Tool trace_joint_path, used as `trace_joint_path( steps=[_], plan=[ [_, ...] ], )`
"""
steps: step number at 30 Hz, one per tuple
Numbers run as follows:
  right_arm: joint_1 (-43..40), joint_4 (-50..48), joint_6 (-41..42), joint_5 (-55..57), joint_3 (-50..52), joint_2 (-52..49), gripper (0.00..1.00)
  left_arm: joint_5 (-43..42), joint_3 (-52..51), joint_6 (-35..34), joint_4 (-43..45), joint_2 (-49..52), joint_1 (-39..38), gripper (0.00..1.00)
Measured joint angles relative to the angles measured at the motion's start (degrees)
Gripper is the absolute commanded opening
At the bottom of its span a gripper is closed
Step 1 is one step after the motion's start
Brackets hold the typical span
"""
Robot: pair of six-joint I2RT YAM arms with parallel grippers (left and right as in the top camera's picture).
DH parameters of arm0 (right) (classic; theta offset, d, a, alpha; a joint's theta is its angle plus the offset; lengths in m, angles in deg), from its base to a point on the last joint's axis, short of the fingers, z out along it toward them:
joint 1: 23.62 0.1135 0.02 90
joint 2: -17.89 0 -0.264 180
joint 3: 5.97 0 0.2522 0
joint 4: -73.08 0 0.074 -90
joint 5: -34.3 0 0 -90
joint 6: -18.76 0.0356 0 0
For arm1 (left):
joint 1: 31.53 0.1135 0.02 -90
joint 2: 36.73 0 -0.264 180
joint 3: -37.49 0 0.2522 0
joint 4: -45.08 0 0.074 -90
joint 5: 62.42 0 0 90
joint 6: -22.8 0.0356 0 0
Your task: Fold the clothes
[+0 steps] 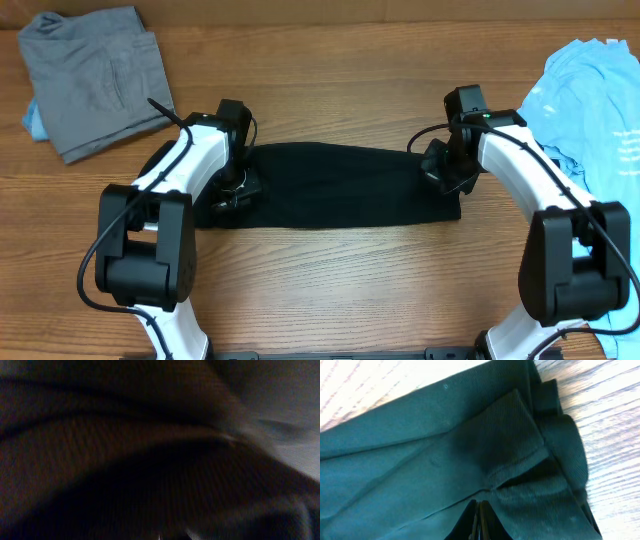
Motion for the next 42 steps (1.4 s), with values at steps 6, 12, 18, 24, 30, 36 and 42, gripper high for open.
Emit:
trace_joint_path(
  steps=[6,12,18,24,30,36,42],
  plan=[
    [0.0,-0.5,-0.66,1.86,0.0,-2.91,0.04,1.29,0.0,0.0,-0.33,1.01,1.77,0.06],
    [0.0,-0.81,-0.92,3.48,-0.63,-6.93,0.04,3.8,0.0,0.0,-2.8,1.2,7.28,0.05],
    [0.66,-0.55,0.7,5.31,-0.85,-7.04,0.04,8.0,0.0,1.09,-4.94,1.66,10.78,0.07],
    [0.98,2.49,1.84,7.1,-3.45,-8.33,0.04,13.03,0.15,0.85,-8.22,1.95,12.66,0.07],
    [0.24,9.86,2.21,13.07,-11.28,-7.72,0.36,17.73,4.81,-0.94,-15.96,-0.66,13.51,0.15],
    [-1.36,16.24,2.19,15.65,-17.84,3.52,1.0,18.01,8.24,-1.79,-17.25,-13.9,13.49,0.93],
    [-16.06,15.72,-8.28,5.73,-16.74,6.95,0.92,14.03,8.17,-1.99,-16.83,-16.83,13.49,1.0]
  ],
)
